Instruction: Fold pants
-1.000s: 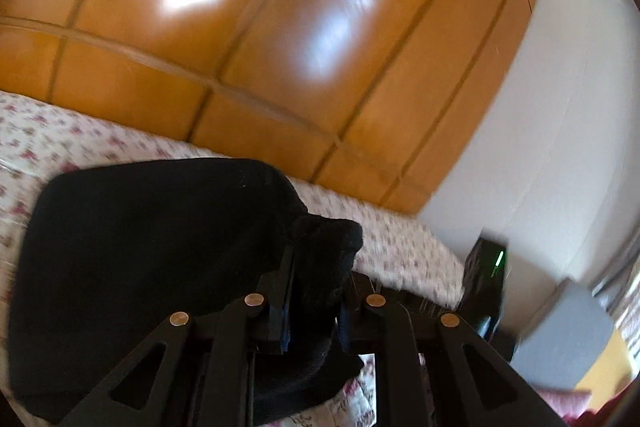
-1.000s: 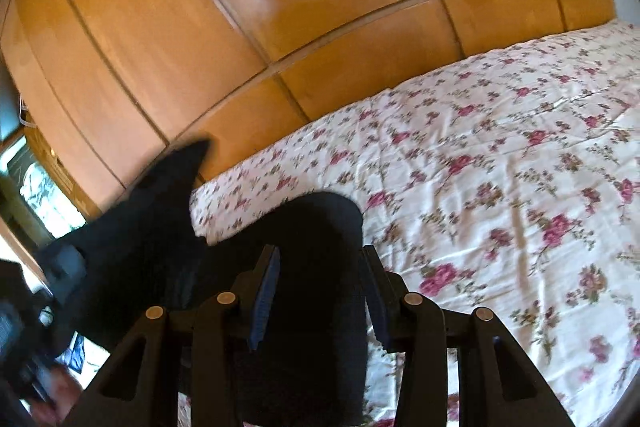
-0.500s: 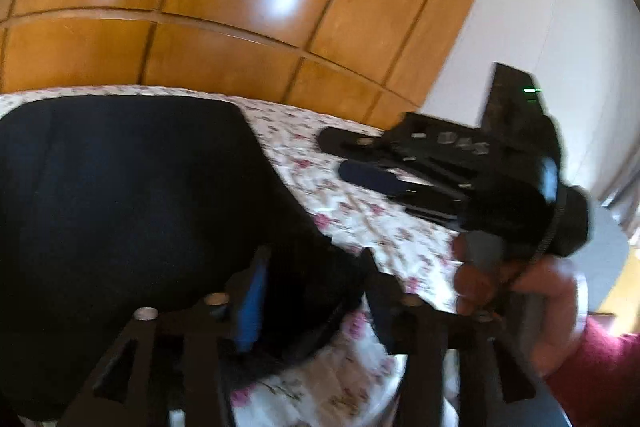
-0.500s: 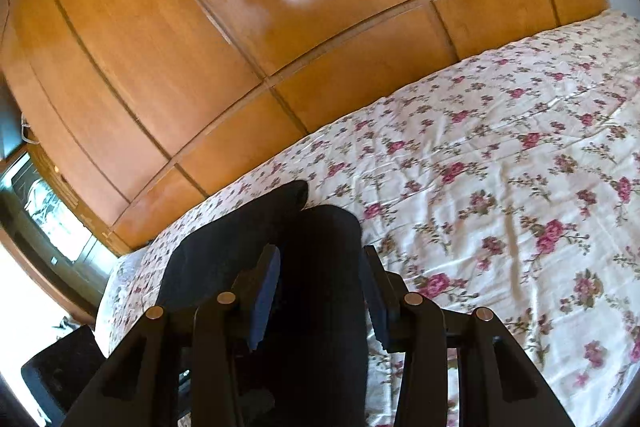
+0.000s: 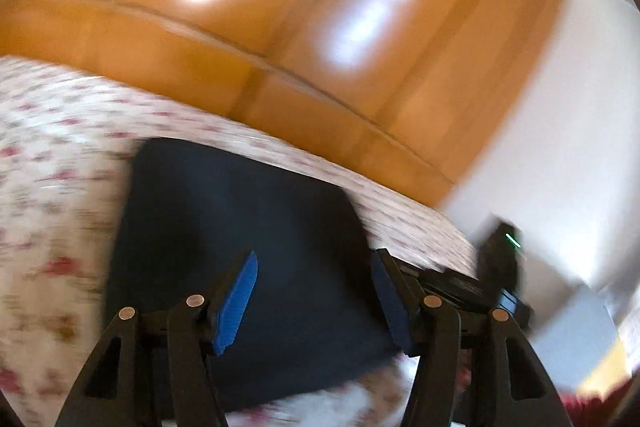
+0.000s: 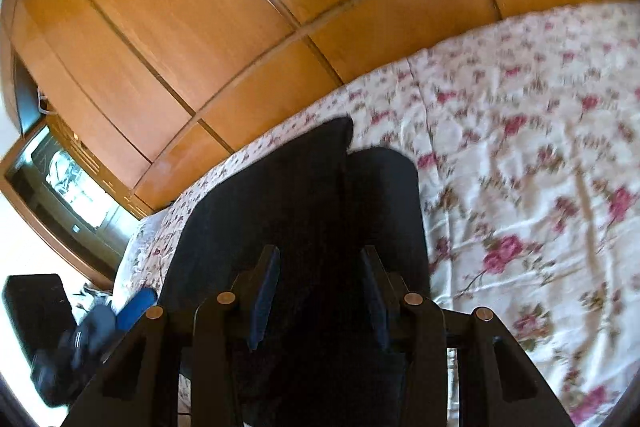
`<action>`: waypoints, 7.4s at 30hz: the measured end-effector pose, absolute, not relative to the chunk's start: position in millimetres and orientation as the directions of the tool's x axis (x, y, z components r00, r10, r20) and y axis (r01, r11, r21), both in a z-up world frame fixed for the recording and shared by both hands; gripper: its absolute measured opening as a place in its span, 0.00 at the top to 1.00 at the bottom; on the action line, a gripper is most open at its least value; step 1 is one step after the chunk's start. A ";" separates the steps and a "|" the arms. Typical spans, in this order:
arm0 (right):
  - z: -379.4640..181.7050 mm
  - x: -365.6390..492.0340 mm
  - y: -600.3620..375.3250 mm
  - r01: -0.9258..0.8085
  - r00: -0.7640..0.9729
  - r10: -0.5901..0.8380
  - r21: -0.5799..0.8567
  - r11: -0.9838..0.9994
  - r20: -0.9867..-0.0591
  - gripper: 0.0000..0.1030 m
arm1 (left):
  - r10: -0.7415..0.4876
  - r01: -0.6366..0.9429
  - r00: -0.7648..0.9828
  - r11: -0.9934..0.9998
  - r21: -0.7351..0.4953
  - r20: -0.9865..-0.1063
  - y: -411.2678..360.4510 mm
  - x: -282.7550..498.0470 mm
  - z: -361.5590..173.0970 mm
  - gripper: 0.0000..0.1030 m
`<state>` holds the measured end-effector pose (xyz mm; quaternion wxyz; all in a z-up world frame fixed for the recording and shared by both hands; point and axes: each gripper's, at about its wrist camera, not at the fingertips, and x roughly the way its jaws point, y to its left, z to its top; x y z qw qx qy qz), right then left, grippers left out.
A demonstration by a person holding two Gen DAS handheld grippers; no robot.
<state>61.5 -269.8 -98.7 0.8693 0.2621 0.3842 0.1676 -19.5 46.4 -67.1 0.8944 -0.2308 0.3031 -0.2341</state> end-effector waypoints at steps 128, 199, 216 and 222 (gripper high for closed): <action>-79.1 24.3 -264.6 -0.091 0.641 0.320 0.345 0.934 -0.697 0.42 | -0.437 0.094 0.652 0.857 -0.506 -0.619 97.4 -10.9 -99.6 0.30; -125.4 294.3 -273.0 -0.028 0.728 0.230 0.307 0.951 -0.646 0.28 | -0.266 0.111 0.748 0.953 -0.281 -0.608 34.4 228.8 -133.7 0.25; -107.6 166.1 -244.9 0.087 0.710 0.102 0.230 0.969 -0.696 0.23 | -0.234 0.094 0.694 0.967 -0.237 -0.681 8.3 108.9 -128.9 0.26; -96.4 129.1 -235.0 0.070 0.712 0.120 0.240 0.968 -0.692 0.23 | -0.165 0.071 0.720 0.984 -0.165 -0.674 -2.8 78.9 -112.1 0.26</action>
